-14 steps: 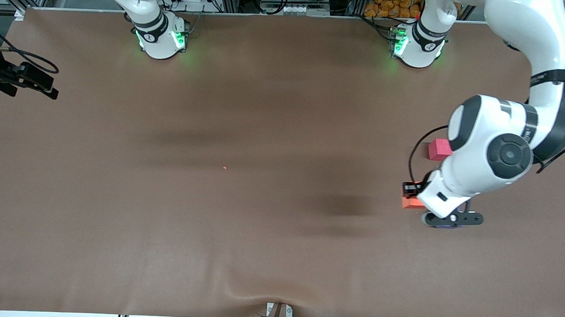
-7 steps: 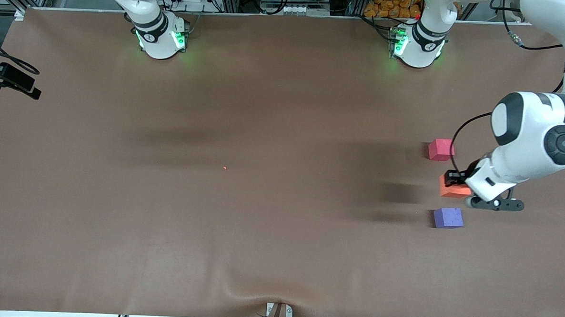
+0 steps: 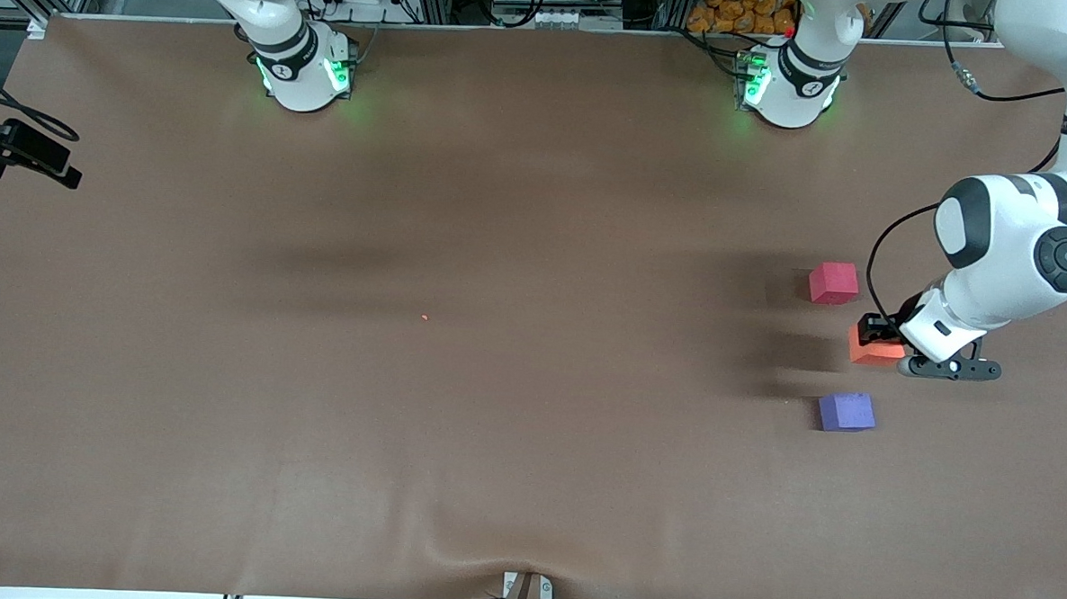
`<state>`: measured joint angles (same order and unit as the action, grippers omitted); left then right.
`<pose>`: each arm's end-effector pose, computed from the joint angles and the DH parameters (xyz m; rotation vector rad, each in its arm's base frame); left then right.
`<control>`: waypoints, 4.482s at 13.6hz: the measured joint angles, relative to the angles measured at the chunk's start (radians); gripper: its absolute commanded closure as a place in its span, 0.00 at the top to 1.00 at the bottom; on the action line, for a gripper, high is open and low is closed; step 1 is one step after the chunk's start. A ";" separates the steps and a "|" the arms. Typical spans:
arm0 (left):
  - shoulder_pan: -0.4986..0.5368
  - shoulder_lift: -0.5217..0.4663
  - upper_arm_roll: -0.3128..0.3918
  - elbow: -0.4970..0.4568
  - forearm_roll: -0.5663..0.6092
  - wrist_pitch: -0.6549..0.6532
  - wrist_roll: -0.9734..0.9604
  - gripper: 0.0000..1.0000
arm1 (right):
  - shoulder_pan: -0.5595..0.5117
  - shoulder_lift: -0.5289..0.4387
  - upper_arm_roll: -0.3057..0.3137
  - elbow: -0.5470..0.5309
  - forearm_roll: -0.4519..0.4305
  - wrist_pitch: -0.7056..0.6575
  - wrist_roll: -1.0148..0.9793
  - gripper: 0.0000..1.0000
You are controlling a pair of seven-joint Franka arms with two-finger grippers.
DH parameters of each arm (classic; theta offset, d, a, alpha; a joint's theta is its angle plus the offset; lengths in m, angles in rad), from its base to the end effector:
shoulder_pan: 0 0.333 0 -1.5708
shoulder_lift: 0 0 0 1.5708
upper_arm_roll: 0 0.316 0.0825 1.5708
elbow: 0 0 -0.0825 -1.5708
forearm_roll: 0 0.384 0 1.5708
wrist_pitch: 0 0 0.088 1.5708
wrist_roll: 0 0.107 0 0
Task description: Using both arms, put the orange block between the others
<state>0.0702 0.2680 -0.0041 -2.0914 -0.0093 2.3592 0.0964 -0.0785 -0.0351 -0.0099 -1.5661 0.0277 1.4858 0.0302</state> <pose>0.5791 0.0383 0.2946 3.1337 -0.0369 0.0007 0.5330 -0.0442 0.6386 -3.1062 0.1817 0.0690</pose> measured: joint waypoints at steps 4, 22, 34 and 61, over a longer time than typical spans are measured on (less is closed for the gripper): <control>0.028 0.007 -0.001 -0.074 0.000 0.078 0.000 0.00 | 0.001 0.000 0.003 0.000 0.000 0.000 0.000 1.00; 0.046 0.124 -0.059 -0.072 0.000 0.200 -0.001 0.00 | 0.005 0.001 0.006 0.000 0.000 0.000 0.000 1.00; 0.040 0.162 -0.062 -0.029 0.000 0.200 -0.005 0.99 | 0.005 0.001 0.006 0.000 0.000 0.001 0.000 1.00; 0.039 -0.161 -0.096 0.634 -0.001 -0.744 -0.133 1.00 | 0.008 0.002 0.006 -0.002 0.000 -0.011 0.000 1.00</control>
<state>0.1095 0.1067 -0.0997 -1.4577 -0.0107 1.6147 -0.0363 -0.0700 -0.0326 -0.0035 -1.5681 0.0277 1.4743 0.0298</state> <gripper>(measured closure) 0.000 0.000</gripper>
